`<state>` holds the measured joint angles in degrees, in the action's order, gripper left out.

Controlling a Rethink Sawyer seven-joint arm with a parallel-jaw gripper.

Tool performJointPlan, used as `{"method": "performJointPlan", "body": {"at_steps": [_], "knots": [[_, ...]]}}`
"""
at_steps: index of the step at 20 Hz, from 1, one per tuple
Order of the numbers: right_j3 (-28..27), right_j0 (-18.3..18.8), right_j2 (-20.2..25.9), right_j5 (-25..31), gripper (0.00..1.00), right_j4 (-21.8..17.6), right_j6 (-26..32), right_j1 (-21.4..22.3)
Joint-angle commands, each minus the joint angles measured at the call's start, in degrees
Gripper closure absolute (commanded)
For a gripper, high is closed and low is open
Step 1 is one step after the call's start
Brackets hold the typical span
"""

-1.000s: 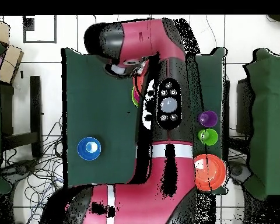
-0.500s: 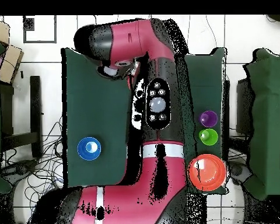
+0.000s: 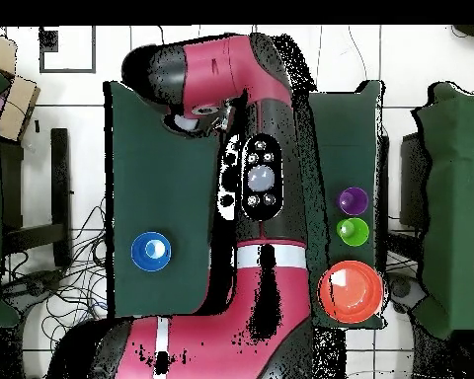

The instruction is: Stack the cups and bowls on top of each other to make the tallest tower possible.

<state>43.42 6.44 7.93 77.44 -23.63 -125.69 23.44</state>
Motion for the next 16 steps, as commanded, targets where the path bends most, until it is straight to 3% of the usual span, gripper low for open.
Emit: {"method": "performJointPlan", "body": {"at_steps": [1, 11, 12, 16], "knots": [[7.23, 0.87, 1.2, -3.27, 1.0, -0.29, 6.61, 1.9], [7.02, 1.18, 1.27, -3.48, 1.0, -0.19, 6.97, 1.87], [7.28, 1.1, 1.15, -3.41, 0.0, -0.17, 6.65, 2.05], [7.44, 0.99, 1.25, -3.62, 0.0, -0.1, 6.6, 2.09]]}}
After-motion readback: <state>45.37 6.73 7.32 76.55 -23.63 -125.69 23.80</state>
